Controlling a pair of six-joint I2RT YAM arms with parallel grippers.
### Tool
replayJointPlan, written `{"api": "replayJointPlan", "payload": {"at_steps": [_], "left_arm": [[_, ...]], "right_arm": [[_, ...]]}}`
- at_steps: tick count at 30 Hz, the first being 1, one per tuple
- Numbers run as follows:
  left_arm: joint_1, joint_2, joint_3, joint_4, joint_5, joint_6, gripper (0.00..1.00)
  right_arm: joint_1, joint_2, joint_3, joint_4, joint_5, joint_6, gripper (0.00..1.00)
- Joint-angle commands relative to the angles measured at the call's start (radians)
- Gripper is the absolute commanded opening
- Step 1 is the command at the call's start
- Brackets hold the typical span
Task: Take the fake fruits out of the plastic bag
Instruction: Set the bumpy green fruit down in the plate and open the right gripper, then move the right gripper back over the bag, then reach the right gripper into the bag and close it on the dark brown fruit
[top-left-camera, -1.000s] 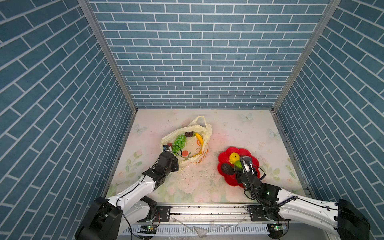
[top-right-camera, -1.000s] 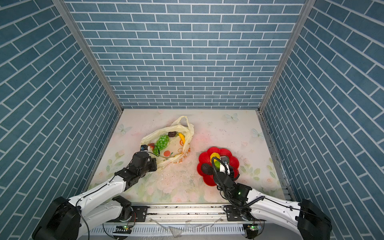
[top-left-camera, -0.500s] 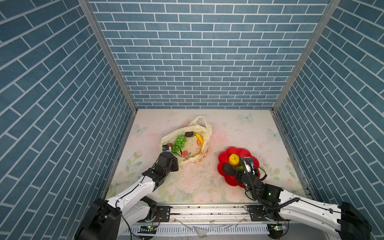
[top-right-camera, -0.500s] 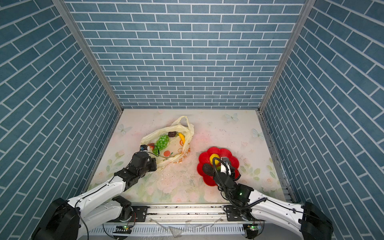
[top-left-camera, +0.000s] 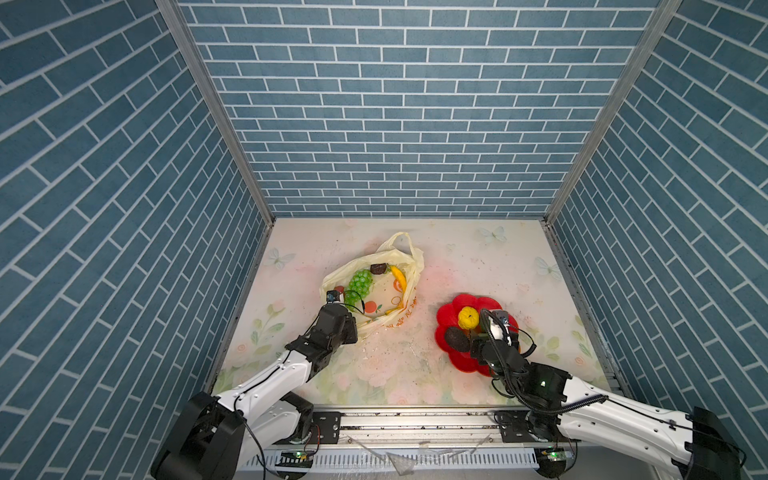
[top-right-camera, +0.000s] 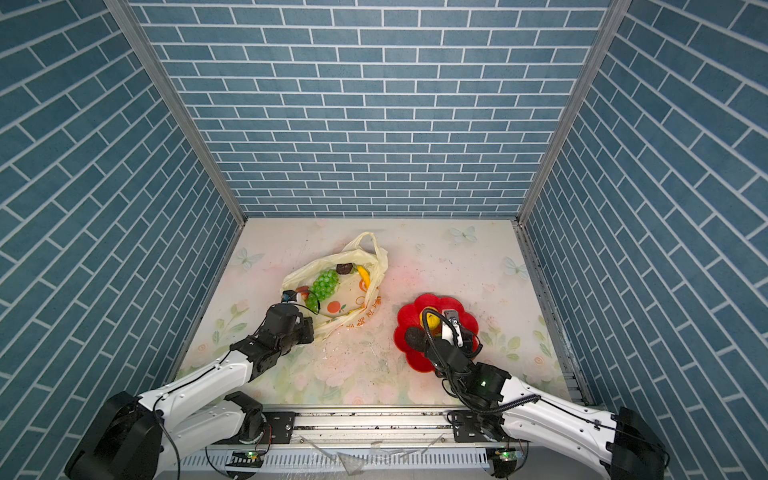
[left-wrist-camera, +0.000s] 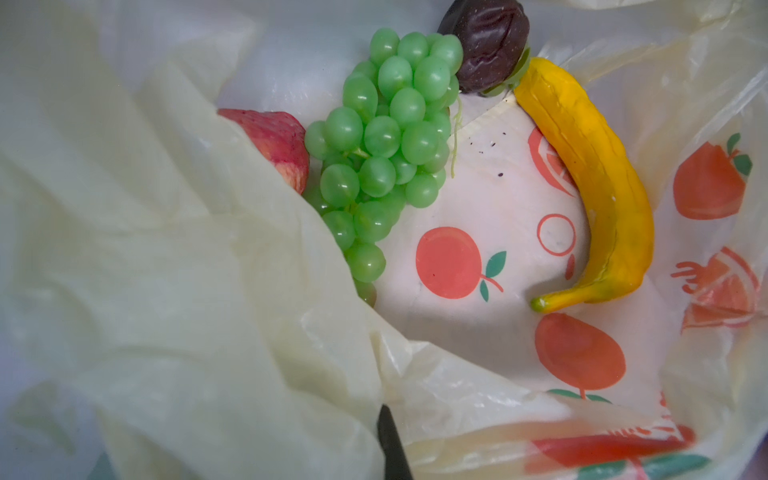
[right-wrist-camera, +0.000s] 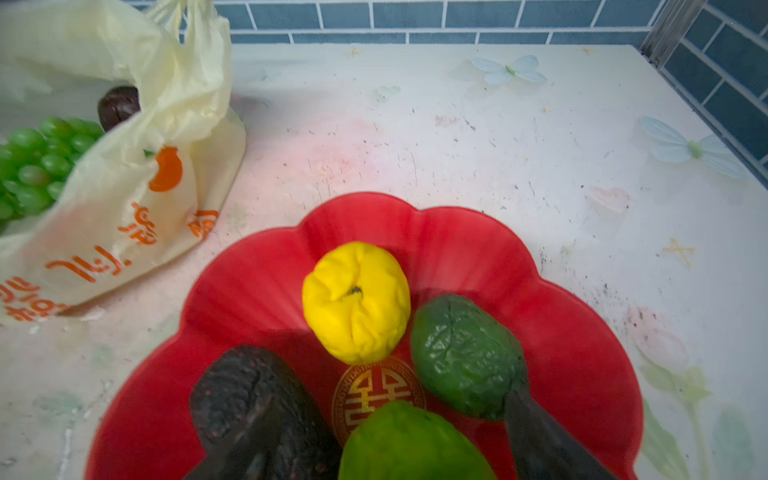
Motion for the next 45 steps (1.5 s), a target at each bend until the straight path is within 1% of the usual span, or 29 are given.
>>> {"api": "replayJointPlan", "payload": {"at_steps": [1, 4, 8, 11, 13, 15, 18, 22, 24, 26, 28, 33, 39, 40, 43, 45], "left_arm": [[0.004, -0.002, 0.008, -0.002, 0.013, 0.017, 0.0], [0.005, -0.007, 0.004, 0.001, 0.023, 0.011, 0.0], [0.004, -0.004, 0.004, 0.006, 0.055, -0.004, 0.0], [0.005, -0.008, 0.007, -0.009, 0.076, -0.025, 0.0], [0.003, -0.015, 0.003, -0.014, 0.091, -0.038, 0.0], [0.003, -0.023, -0.003, -0.028, 0.098, -0.053, 0.0], [0.0, -0.037, -0.021, -0.032, 0.122, -0.081, 0.0], [-0.013, -0.052, -0.038, -0.042, 0.132, -0.099, 0.0], [-0.015, -0.057, -0.039, -0.042, 0.141, -0.102, 0.0], [-0.019, -0.058, -0.031, -0.044, 0.152, -0.099, 0.0], [-0.025, -0.062, -0.019, -0.052, 0.153, -0.096, 0.0], [-0.029, -0.086, -0.001, -0.081, 0.152, -0.094, 0.0], [-0.032, -0.118, 0.005, -0.106, 0.142, -0.097, 0.01], [-0.033, -0.117, 0.005, -0.107, 0.142, -0.097, 0.0], [-0.034, -0.113, 0.008, -0.11, 0.139, -0.095, 0.0], [-0.034, -0.112, 0.009, -0.108, 0.137, -0.095, 0.01]], "right_arm": [[0.0, 0.071, 0.155, -0.063, -0.009, -0.039, 0.83], [-0.01, 0.215, 0.311, -0.095, -0.069, -0.111, 0.83], [-0.022, 0.461, 0.567, -0.154, -0.201, -0.2, 0.83], [-0.029, 0.638, 0.753, -0.2, -0.284, -0.235, 0.82], [-0.042, 0.732, 0.847, -0.212, -0.342, -0.244, 0.82], [-0.061, 0.81, 0.918, -0.205, -0.41, -0.242, 0.81], [-0.094, 0.911, 1.003, -0.178, -0.509, -0.203, 0.79], [-0.136, 1.032, 1.083, -0.1, -0.6, -0.105, 0.77], [-0.151, 1.092, 1.119, -0.059, -0.61, -0.056, 0.77], [-0.159, 1.155, 1.157, -0.008, -0.618, -0.037, 0.76], [-0.162, 1.216, 1.207, 0.006, -0.59, -0.026, 0.76], [-0.169, 1.342, 1.298, 0.047, -0.552, -0.022, 0.75], [-0.19, 1.456, 1.399, 0.063, -0.578, -0.04, 0.71], [-0.19, 1.482, 1.42, 0.063, -0.584, -0.054, 0.72], [-0.19, 1.539, 1.487, 0.037, -0.575, -0.069, 0.8], [-0.192, 1.565, 1.513, 0.039, -0.557, -0.072, 0.82]]}}
